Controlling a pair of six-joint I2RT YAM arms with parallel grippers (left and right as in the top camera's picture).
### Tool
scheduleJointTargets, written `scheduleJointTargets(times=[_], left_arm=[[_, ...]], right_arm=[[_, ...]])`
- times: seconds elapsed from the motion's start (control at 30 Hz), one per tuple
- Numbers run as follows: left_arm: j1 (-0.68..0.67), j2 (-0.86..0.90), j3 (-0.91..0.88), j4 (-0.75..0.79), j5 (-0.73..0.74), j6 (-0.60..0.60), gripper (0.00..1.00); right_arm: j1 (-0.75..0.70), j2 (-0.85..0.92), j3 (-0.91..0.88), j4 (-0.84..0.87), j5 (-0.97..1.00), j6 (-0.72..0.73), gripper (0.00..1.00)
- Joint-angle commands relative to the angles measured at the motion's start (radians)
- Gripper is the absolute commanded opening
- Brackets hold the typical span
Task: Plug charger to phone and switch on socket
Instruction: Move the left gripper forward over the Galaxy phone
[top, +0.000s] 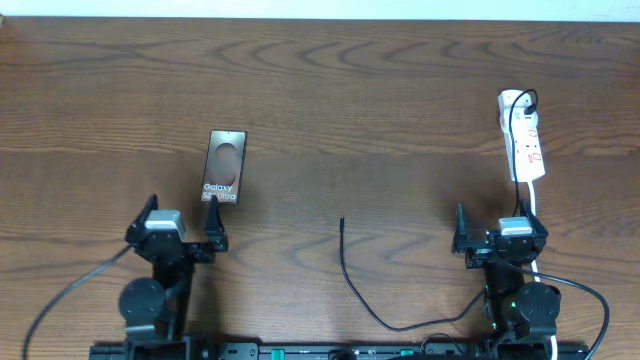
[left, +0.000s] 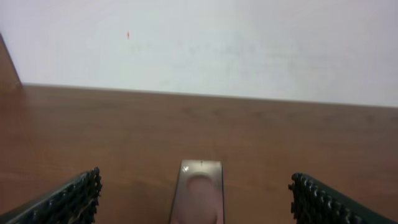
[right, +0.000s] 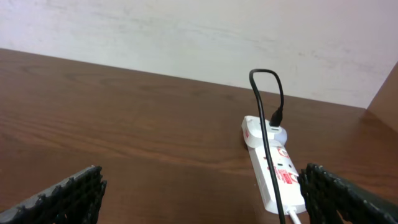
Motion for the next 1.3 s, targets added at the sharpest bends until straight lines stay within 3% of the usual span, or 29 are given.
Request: scheduleJointTargets(times=[0.0, 0.2, 0.4, 0.57, 0.93, 1.0, 1.07, 1.1, 1.13, 1.17, 1.27], left_arm=[[-0.001, 0.14, 0.161, -0.011, 0.009, 0.047, 0.96], [-0.002, 0.549, 0.558, -0.19, 0.01, 0.058, 0.96], [-0.002, 0.999, 1.094, -0.586, 0.032, 0.059, 0.95], [-0.002, 1.3, 1.431, -0.867, 0.036, 0.058, 0.96], [-0.002, 1.545, 1.492, -0.979, 0.039, 0.027, 0.93], [-0.002, 1.559, 1.492, -0.988, 0.039, 0.027, 0.66], [-0.002, 1.57, 1.492, -0.992, 0.039, 0.027, 0.59], [-0.002, 1.573, 1.492, -0.992, 0.039, 0.027, 0.71], [-0.002, 1.576, 1.492, -0.992, 0.039, 0.027, 0.91], [-0.002, 1.576, 1.492, -0.992, 0.039, 0.027, 0.98], [-0.002, 1.576, 1.492, -0.992, 0.039, 0.027, 0.98]], right_arm=[[0.007, -0.006, -0.001, -0.004, 0.016, 0.0, 0.99], [0.007, -0.006, -0.001, -0.004, 0.016, 0.0, 0.99], [0.007, -0.006, -0.001, -0.004, 0.016, 0.0, 0.99], [0.007, -0.006, -0.001, -0.004, 0.016, 0.0, 0.99], [0.007, -0.006, -0.001, -0.004, 0.016, 0.0, 0.99], [0.007, -0.006, -0.001, -0.004, 0.016, 0.0, 0.99], [0.007, -0.006, -0.001, -0.004, 0.016, 0.0, 0.99], [0.007, -0.006, -0.001, -0.004, 0.016, 0.0, 0.99], [0.007, -0.006, -0.001, -0.004, 0.016, 0.0, 0.99], [0.007, -0.006, -0.001, -0.004, 0.016, 0.0, 0.99], [0.007, -0.006, -0.001, -0.004, 0.016, 0.0, 0.99]])
